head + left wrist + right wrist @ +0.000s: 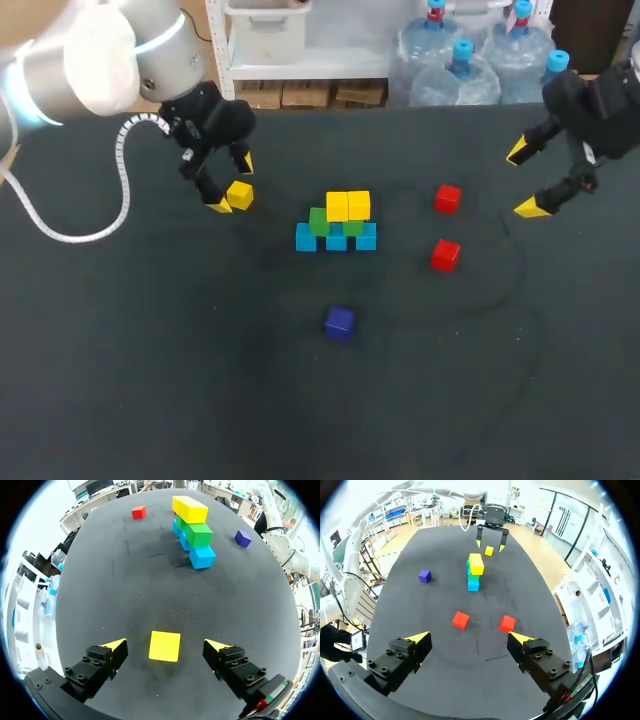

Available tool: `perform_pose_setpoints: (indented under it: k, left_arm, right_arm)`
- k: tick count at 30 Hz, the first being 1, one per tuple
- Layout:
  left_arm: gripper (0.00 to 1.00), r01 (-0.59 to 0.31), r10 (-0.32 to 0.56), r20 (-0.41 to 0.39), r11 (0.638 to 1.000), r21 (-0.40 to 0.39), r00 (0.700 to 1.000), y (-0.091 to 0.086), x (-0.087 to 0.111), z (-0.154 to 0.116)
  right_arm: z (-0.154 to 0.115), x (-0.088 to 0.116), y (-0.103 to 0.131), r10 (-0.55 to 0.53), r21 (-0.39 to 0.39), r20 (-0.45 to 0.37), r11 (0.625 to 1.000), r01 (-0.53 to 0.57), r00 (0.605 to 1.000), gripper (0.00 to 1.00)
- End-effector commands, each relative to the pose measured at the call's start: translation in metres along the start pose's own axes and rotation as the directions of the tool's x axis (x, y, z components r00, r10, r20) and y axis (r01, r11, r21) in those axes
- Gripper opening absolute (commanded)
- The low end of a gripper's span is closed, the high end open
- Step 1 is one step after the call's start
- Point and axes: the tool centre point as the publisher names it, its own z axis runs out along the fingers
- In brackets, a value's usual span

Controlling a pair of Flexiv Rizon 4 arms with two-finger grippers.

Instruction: Place the blue cubes, place green cubes on the blue cubes, place the yellow cubes on the green cubes, then place the red cubes on the yellow cubes, and place purple cube on the red cubes.

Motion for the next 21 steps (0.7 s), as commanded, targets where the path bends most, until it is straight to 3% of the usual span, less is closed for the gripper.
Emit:
perform_pose_setpoints:
  k: [1,15,21]
  left_arm:
    - [1.00,-0.006,0.006,0.001,1.000,0.010,1.000,0.0040,0.0001,0.0016]
    - [0.99,-0.010,0.010,0.001,1.000,0.013,1.000,0.0052,-0.0017,0.0039]
    - [0.72,-0.005,0.005,-0.002,1.000,0.016,1.000,0.0066,-0.0015,0.0063]
  right_arm:
    - [0.0006,0.0001,-0.0007,-0.001,-0.001,0.002,1.000,0.001,1.000,1.00]
    - [0.0006,0.0001,-0.0007,-0.001,-0.001,0.002,1.000,0.001,1.000,1.00]
    - [0.0006,0.0001,-0.0007,-0.001,-0.001,0.002,1.000,0.001,1.000,1.00]
